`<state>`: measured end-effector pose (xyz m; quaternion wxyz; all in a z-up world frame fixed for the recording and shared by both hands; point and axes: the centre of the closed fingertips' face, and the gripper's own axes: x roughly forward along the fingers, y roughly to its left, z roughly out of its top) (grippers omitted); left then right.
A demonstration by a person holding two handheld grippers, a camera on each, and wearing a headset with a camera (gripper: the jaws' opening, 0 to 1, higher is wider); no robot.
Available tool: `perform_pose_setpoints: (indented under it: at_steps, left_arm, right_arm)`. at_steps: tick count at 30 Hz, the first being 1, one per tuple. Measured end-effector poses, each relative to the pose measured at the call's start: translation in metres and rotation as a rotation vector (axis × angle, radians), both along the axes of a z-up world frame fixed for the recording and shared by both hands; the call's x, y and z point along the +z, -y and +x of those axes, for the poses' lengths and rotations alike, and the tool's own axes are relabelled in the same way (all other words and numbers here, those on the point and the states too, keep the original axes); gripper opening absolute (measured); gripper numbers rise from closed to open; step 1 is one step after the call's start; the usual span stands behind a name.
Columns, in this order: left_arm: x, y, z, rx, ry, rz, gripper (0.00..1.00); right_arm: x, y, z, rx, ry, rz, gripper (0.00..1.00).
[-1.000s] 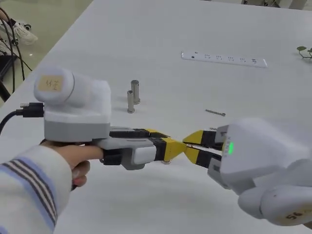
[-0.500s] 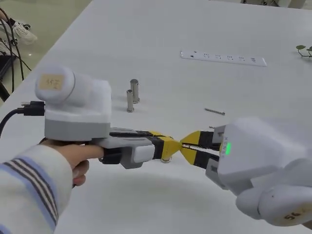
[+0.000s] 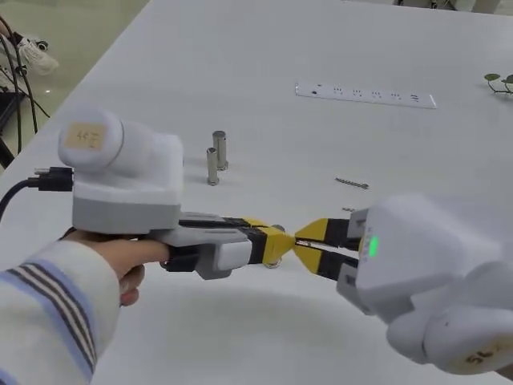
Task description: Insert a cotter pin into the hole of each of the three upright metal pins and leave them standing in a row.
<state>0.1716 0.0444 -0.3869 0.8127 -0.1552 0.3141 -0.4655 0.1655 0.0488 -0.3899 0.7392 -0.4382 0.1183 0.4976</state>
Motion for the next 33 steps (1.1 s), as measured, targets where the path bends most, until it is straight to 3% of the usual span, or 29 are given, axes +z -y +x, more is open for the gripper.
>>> perform_pose_setpoints:
  at_steps: [5, 10, 16, 19, 21, 25, 27, 29, 33]
  left_arm:
    - [-0.002, -0.001, -0.003, -0.007, -0.012, 0.008, 0.0]
    - [-0.001, -0.001, -0.003, -0.021, 0.06, 0.054, 0.0]
    - [-0.002, 0.0, -0.001, -0.024, 0.081, 0.079, 0.0]
    - [-0.004, -0.001, -0.001, -0.024, 0.09, 0.091, 0.0]
    - [-0.003, -0.001, -0.001, -0.024, 0.095, 0.091, 0.0]
    - [-0.002, -0.003, -0.002, -0.037, 0.117, 0.103, 0.0]
    - [0.001, -0.003, -0.004, -0.047, 0.124, 0.086, 0.0]
    - [0.005, -0.004, -0.004, -0.063, 0.17, 0.093, 0.0]
    - [0.009, -0.004, -0.006, -0.079, 0.192, 0.082, 0.0]
  right_arm:
    - [-0.002, -0.001, -0.003, -0.004, -0.007, 0.005, 0.0]
    - [-0.002, -0.001, -0.002, -0.008, -0.007, 0.011, 0.0]
    - [-0.003, 0.001, 0.001, -0.031, -0.035, 0.03, 0.0]
    - [-0.004, 0.004, 0.004, -0.061, -0.053, 0.034, 0.13]
    - [-0.006, 0.006, 0.005, -0.067, -0.063, 0.039, 0.14]
    - [-0.008, 0.011, 0.006, -0.109, -0.137, 0.09, 0.14]
    - [-0.01, 0.013, 0.006, -0.132, -0.194, 0.123, 0.14]
    - [-0.009, 0.014, 0.007, -0.153, -0.241, 0.164, 0.14]
    - [-0.006, 0.016, 0.008, -0.182, -0.309, 0.23, 0.13]
